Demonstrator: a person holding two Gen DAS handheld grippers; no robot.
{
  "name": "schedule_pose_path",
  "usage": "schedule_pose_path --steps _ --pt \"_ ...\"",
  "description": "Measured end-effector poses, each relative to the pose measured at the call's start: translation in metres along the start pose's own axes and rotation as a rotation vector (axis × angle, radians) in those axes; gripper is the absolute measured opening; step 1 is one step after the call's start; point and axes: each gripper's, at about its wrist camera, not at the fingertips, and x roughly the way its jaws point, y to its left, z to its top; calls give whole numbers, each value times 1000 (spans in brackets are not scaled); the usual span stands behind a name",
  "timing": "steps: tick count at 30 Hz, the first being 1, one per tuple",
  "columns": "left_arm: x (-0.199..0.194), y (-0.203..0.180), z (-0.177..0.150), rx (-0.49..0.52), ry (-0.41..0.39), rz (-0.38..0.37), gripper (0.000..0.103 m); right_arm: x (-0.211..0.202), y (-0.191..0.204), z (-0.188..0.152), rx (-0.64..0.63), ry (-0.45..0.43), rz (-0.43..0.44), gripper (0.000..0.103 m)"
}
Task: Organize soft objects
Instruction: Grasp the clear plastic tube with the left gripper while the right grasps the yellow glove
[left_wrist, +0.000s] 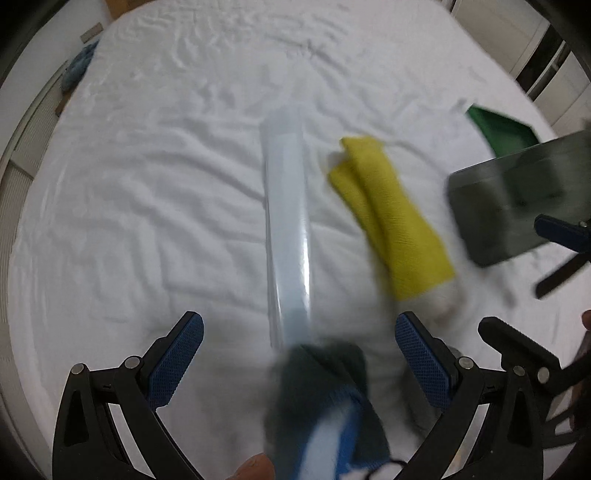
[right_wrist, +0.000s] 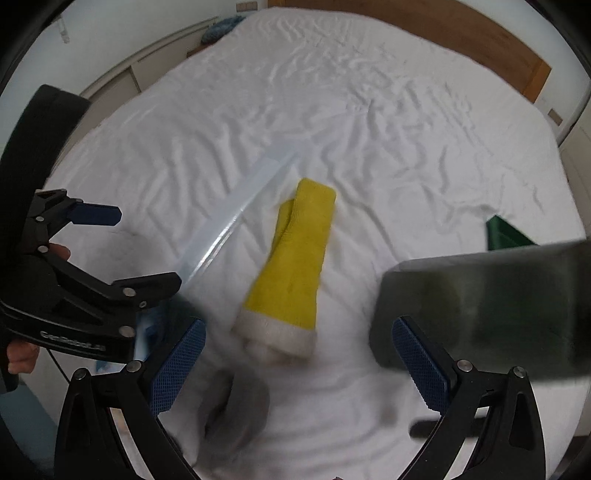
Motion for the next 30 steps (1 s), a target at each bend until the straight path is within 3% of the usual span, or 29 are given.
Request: schedule_pose_path --steps 9,15,19,30 --pt "62 2 32 49 76 107 101 100 -6 23 4 77 -23 99" --pt "85 7 37 48 135 121 99 150 -3 31 8 125 -17 97" --pt "90 9 34 42 160 124 94 175 0 31 22 150 37 84" --pt "88 -7 36 59 168 122 78 213 14 34 2 151 83 48"
